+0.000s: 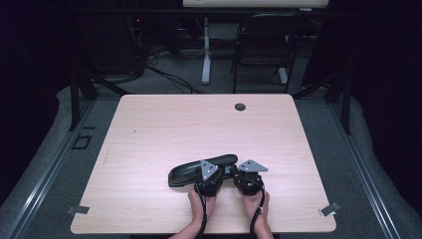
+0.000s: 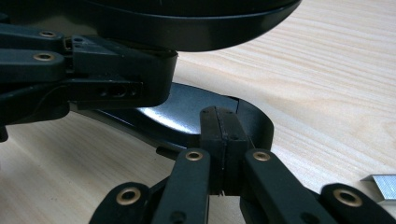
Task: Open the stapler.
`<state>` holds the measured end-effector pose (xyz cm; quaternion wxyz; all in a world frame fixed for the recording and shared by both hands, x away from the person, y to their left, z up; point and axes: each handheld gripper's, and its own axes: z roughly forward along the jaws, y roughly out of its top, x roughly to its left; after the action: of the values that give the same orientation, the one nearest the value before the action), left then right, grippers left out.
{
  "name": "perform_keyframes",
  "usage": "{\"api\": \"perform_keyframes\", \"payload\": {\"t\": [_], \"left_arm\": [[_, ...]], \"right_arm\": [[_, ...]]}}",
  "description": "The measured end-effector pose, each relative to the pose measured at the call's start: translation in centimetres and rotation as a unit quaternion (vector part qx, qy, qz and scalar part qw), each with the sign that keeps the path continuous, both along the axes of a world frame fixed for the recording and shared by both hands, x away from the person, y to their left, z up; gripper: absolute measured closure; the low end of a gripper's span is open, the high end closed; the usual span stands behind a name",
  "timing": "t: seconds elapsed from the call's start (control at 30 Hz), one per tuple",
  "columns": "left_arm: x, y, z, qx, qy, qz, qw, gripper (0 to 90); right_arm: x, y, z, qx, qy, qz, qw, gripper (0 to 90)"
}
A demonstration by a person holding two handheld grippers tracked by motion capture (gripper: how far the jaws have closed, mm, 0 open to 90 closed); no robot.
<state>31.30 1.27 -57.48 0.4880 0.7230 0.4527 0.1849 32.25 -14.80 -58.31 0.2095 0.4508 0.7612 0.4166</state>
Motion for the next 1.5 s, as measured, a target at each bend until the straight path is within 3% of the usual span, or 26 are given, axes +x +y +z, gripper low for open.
{"api": "perform_keyframes", "payload": {"t": [0.37, 1.5], "left_arm": [[-0.17, -0.37, -0.23, -0.011, -0.012, 0.019, 0.9997, 90.0], [-0.29, -0.31, -0.48, -0.026, -0.021, 0.022, 0.9992, 90.0]], "right_arm": [[-0.07, 0.04, 0.05, -0.006, 0.002, -0.001, 1.0, 90.0], [-0.03, -0.01, 0.05, -0.007, 0.003, 0.003, 1.0, 90.0]]}}
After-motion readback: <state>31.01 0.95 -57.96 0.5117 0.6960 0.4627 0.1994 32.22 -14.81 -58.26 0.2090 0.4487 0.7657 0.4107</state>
